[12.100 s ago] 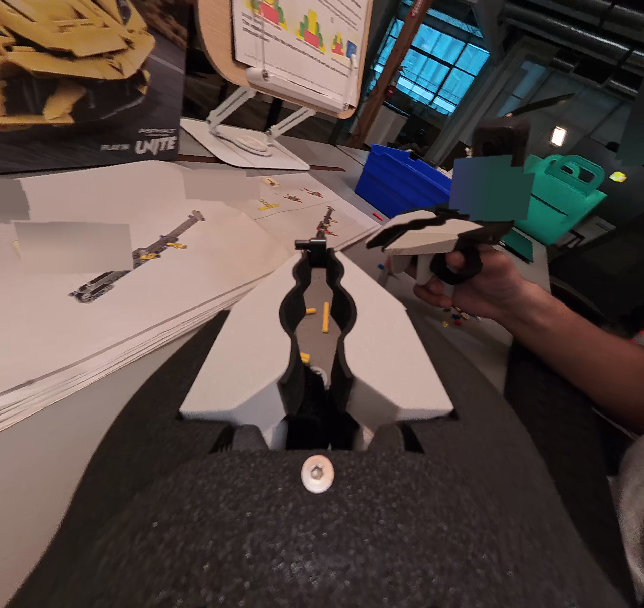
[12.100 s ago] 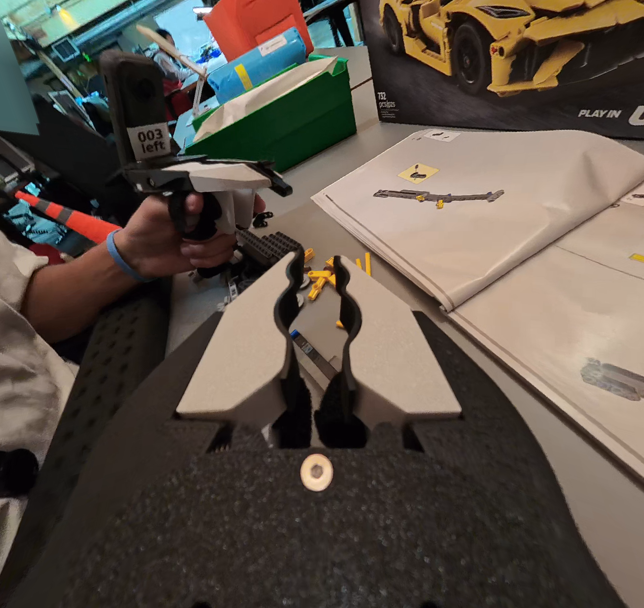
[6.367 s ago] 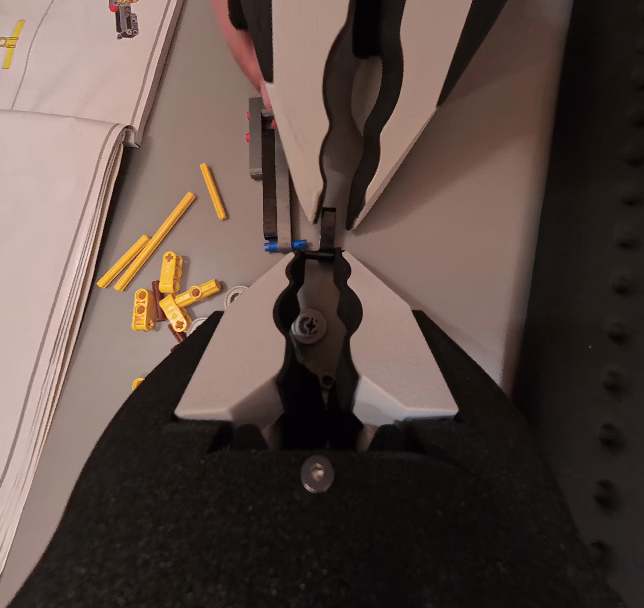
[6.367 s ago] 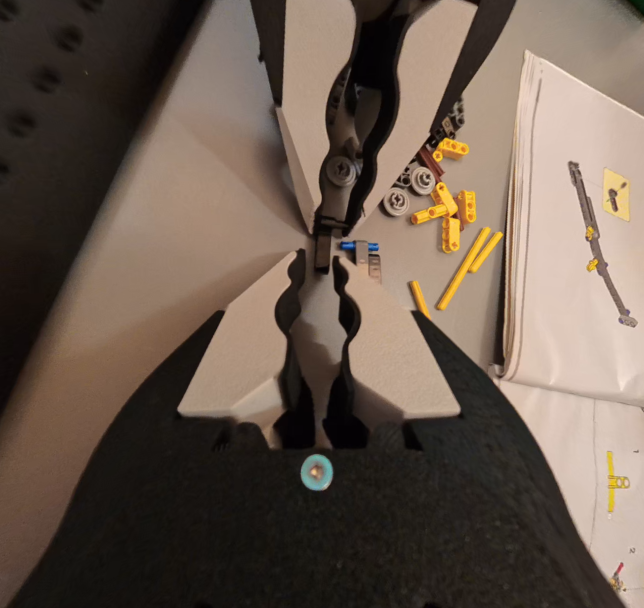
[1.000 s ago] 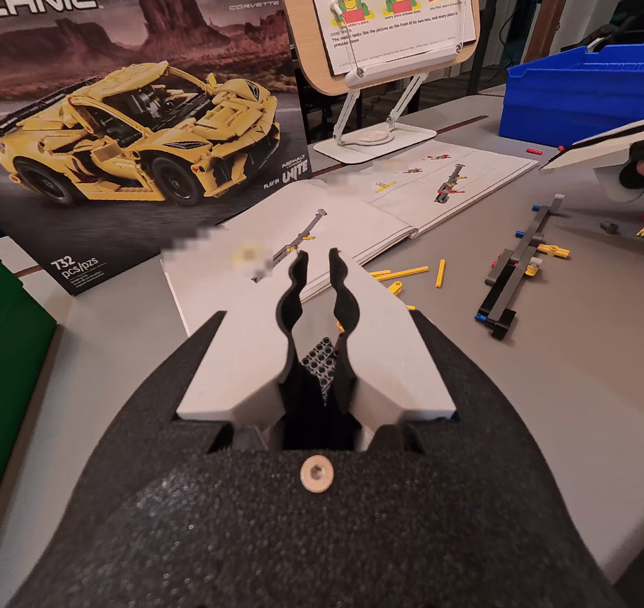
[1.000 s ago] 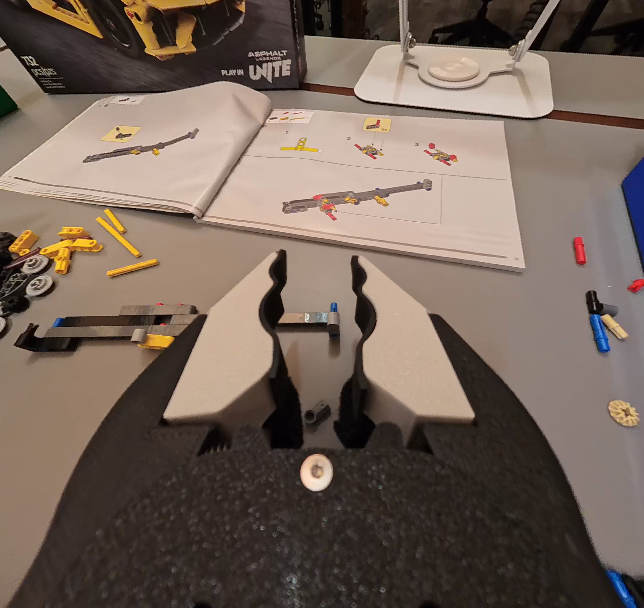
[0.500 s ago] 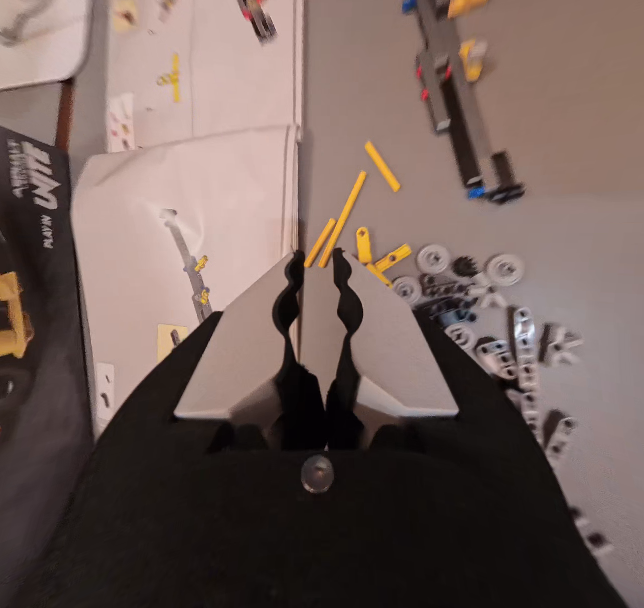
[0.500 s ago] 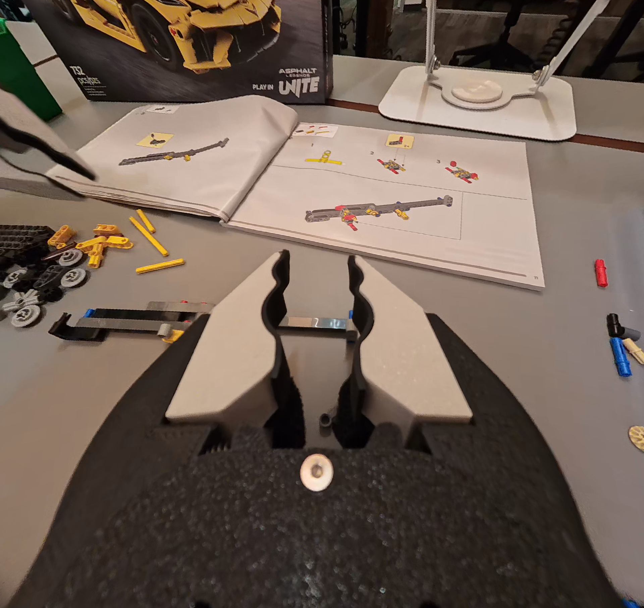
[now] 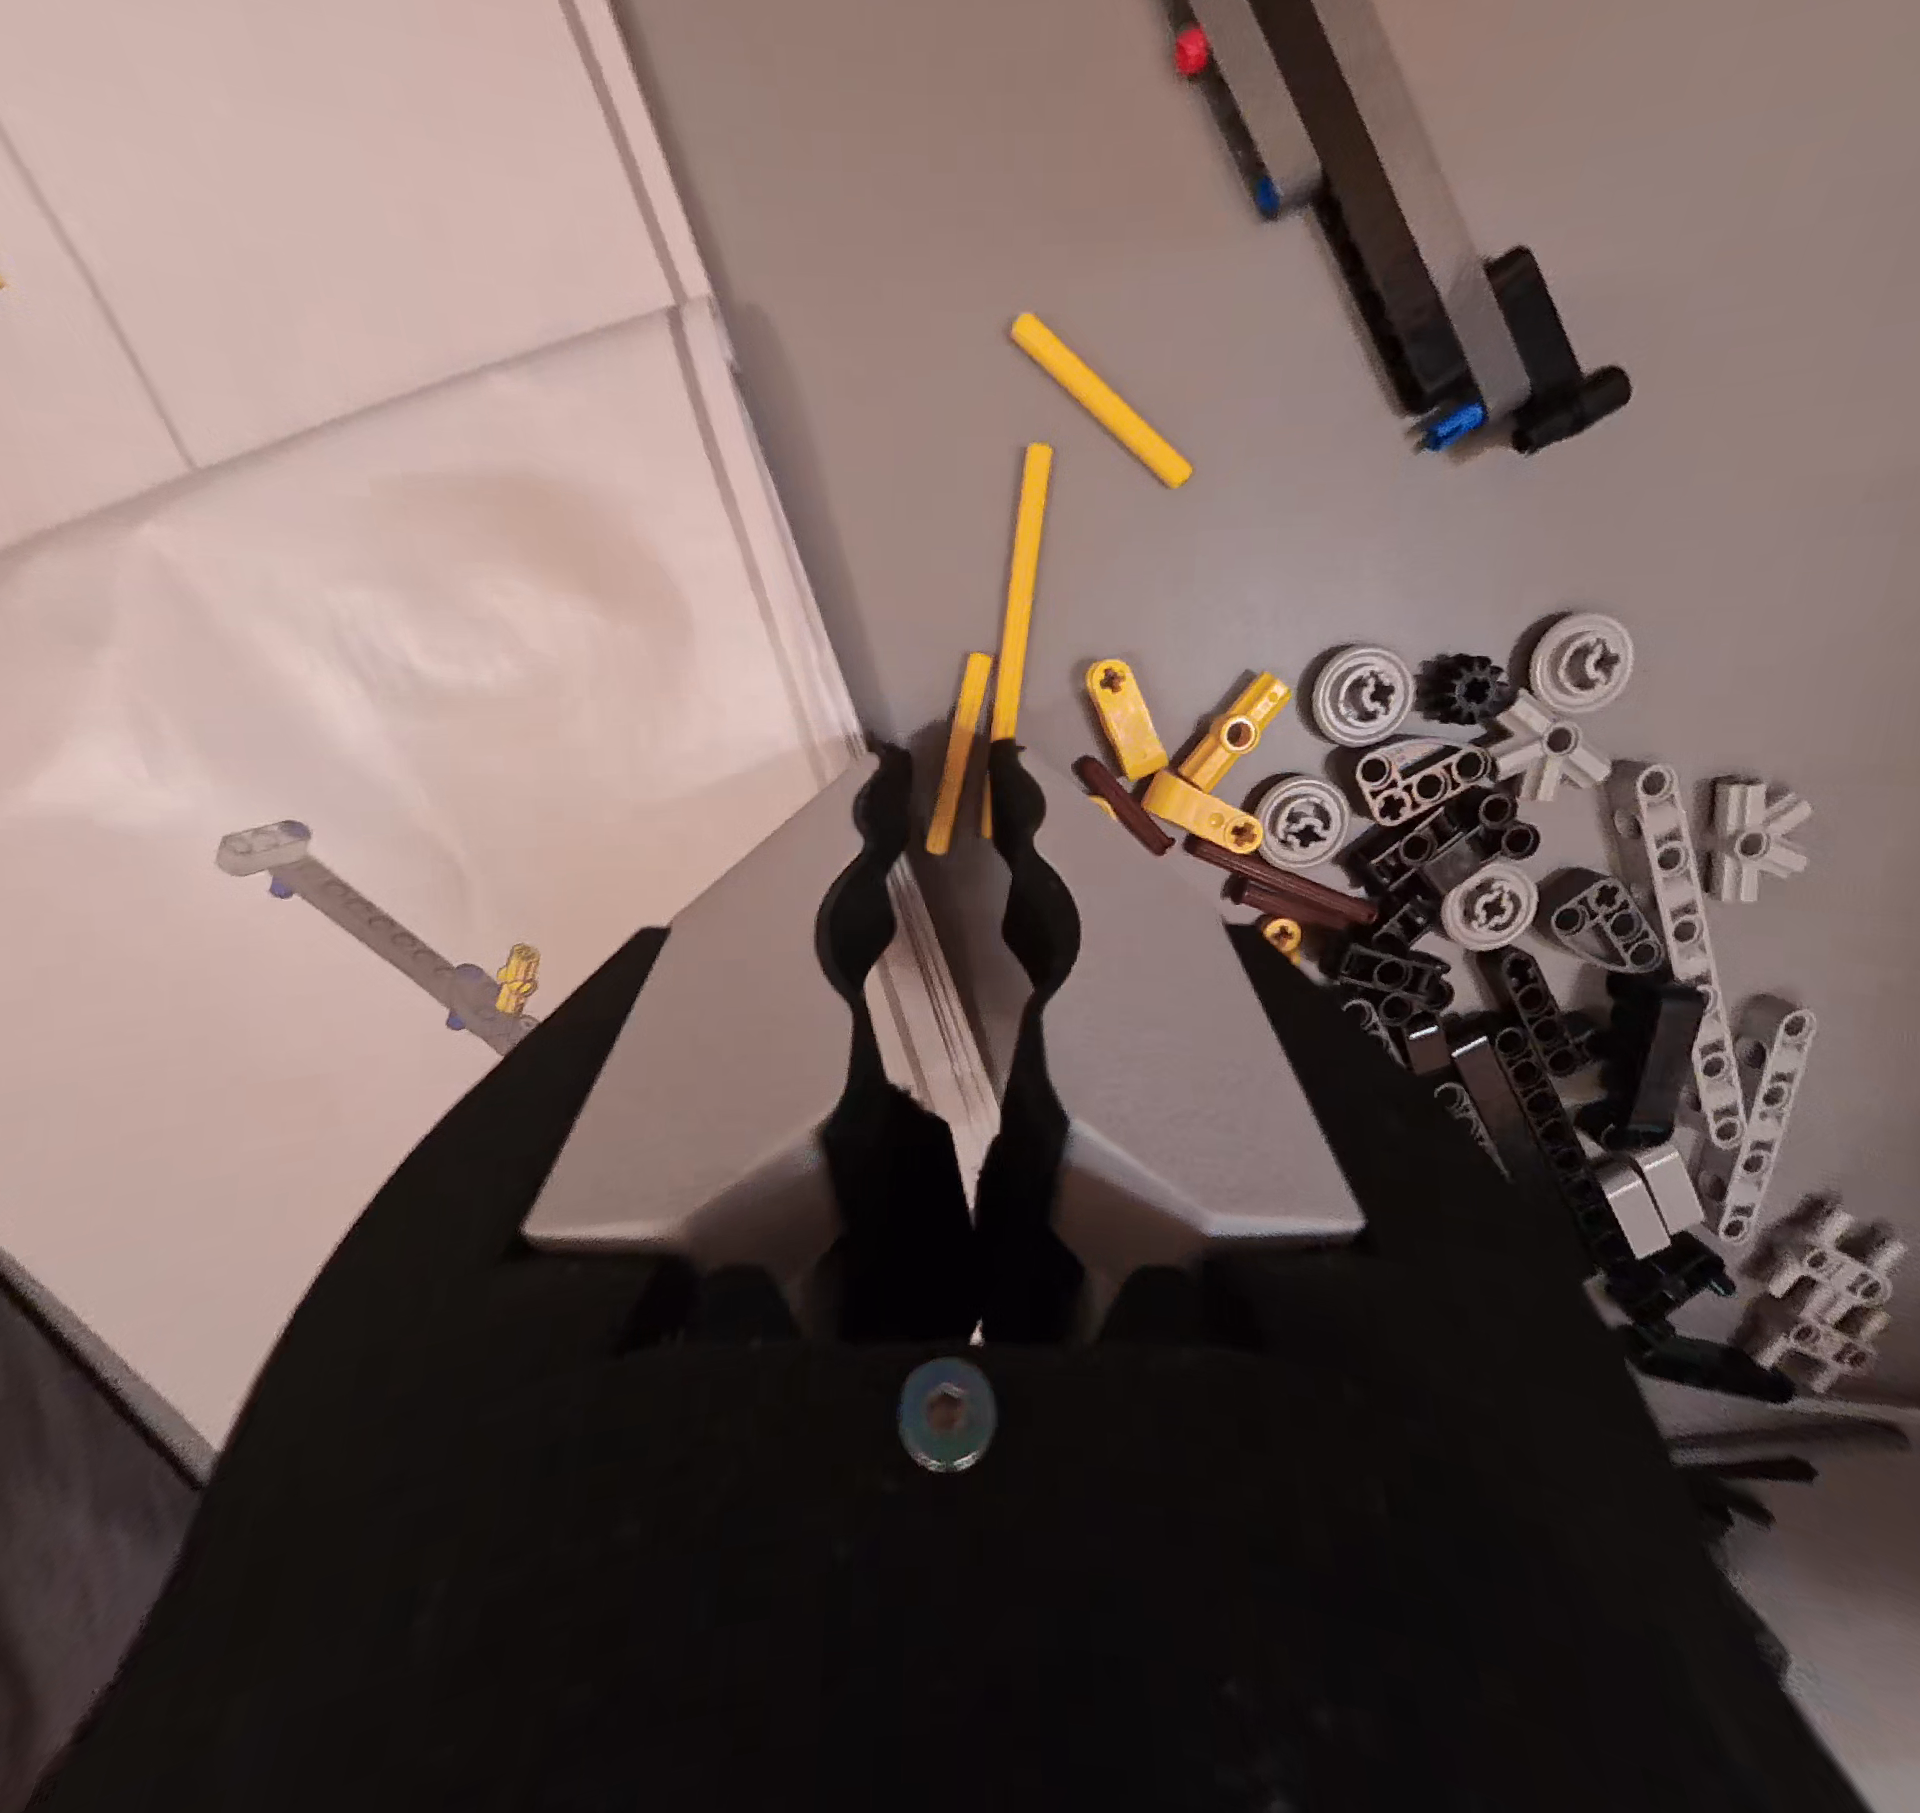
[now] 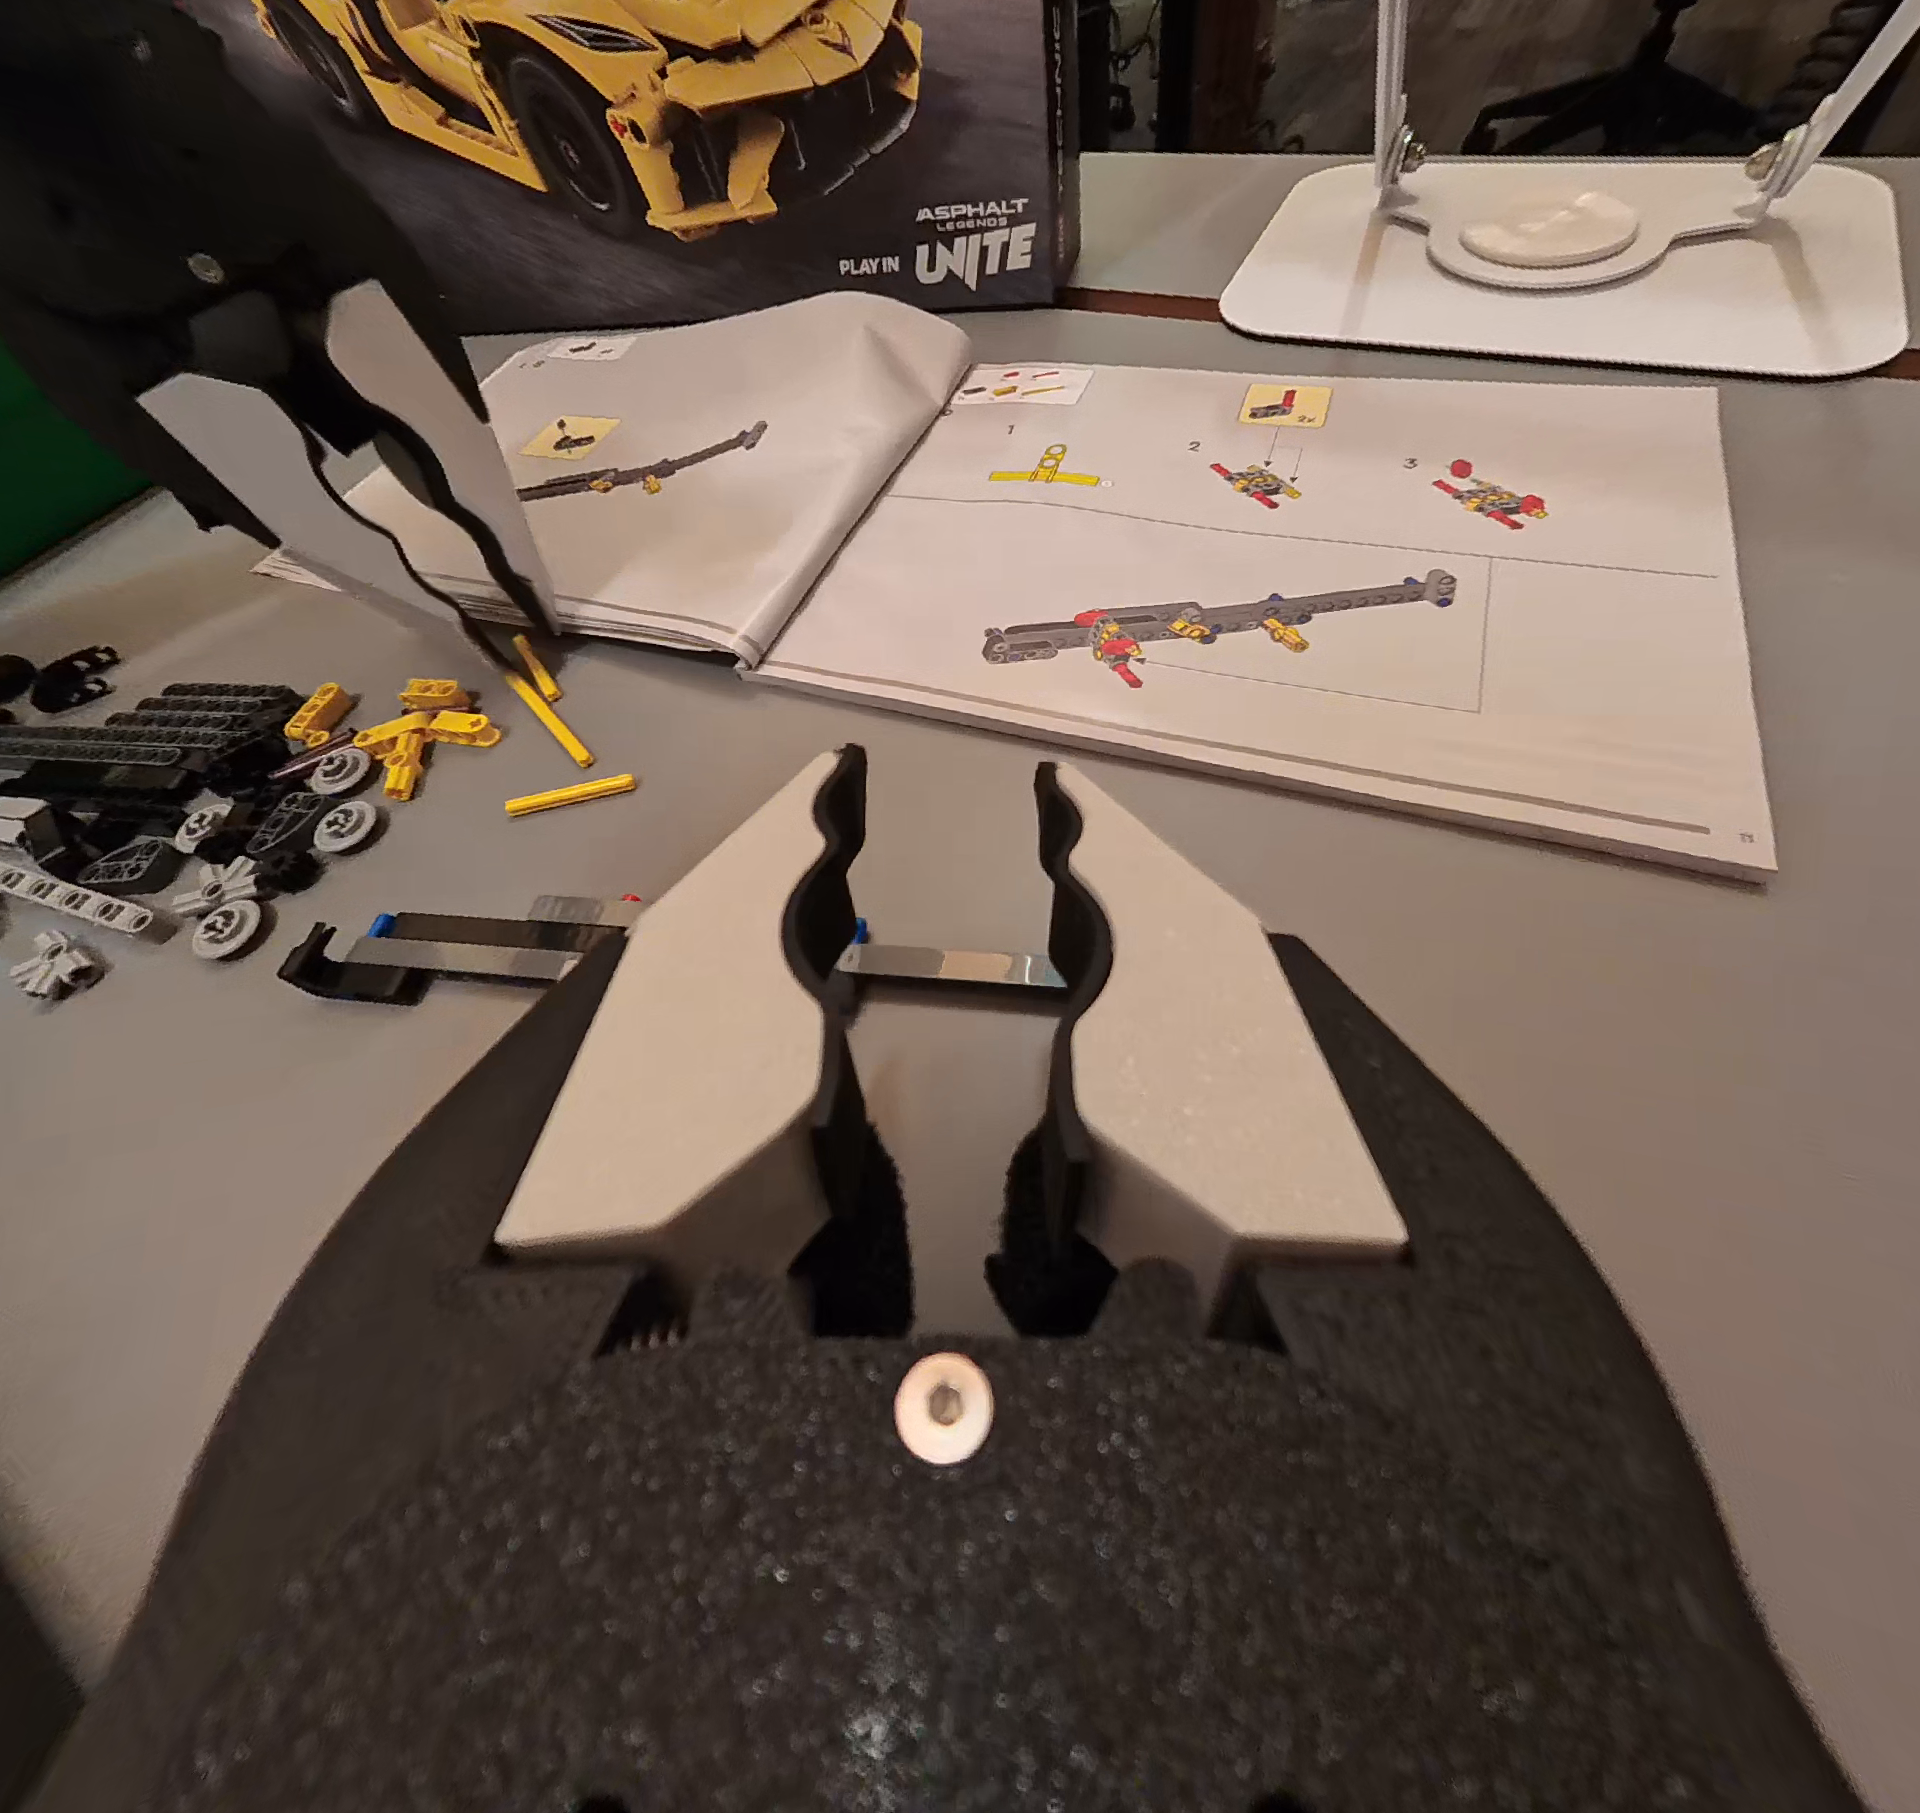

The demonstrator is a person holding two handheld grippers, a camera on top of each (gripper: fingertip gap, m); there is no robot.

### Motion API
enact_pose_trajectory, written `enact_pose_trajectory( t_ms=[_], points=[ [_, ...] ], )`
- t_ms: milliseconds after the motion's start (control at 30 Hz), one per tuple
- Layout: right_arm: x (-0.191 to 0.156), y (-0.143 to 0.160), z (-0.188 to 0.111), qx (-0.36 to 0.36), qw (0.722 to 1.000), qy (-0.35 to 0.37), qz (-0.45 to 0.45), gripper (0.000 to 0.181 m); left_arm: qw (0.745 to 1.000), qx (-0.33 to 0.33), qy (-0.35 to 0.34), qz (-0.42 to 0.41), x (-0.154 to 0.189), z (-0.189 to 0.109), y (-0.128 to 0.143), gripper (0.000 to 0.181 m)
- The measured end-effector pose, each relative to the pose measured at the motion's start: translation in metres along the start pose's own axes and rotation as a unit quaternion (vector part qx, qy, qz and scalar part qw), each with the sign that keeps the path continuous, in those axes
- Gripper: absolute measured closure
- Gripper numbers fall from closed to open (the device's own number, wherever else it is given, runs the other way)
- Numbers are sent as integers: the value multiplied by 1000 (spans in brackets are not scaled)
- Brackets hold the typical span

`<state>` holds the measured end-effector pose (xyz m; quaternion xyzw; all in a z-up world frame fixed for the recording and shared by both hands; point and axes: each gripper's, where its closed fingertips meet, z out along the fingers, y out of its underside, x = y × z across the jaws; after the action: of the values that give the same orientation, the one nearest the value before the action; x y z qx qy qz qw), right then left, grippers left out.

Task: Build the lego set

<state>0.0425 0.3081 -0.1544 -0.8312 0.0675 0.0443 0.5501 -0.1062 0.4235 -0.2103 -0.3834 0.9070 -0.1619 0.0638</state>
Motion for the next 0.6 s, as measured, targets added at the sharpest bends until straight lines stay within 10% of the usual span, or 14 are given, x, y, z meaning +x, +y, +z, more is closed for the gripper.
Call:
enact_pose_trajectory(
  t_ms=[600],
  points=[
    [-11, 5, 2, -12, 999, -32, 3, 150, 999, -20, 26, -7, 7, 2, 10, 168]
  ],
)
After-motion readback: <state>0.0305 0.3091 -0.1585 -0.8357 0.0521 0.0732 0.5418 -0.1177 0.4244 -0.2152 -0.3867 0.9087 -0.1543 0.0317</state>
